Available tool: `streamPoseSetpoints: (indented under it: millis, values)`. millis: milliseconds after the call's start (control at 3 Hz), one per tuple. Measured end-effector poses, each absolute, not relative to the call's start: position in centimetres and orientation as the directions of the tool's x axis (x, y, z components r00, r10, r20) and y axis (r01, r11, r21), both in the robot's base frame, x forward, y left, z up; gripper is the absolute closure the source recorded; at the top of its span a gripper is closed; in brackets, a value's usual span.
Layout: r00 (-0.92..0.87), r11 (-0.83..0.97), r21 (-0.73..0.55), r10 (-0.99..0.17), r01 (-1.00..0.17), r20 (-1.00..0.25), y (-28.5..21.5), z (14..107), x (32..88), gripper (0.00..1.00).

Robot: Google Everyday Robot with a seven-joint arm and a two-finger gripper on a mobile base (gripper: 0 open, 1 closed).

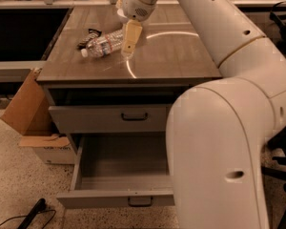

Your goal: Place water bottle into middle drawer

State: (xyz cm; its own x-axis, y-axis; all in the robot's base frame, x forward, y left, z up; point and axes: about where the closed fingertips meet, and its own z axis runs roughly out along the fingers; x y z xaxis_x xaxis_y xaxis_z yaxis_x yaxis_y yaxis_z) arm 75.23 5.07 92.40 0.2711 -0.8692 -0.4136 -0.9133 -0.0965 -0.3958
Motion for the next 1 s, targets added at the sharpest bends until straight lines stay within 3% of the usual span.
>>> streamPoseSetpoints:
  millis: [333,1000]
  values:
    - [0.281,-0.122,-0.369,-0.866,-0.921,-0.414,6.4,90.9,76.0,0.0]
    - [0.263,-0.11,-0.303,-0.807,-0.947,-0.528,8.8,89.2,76.7,0.0]
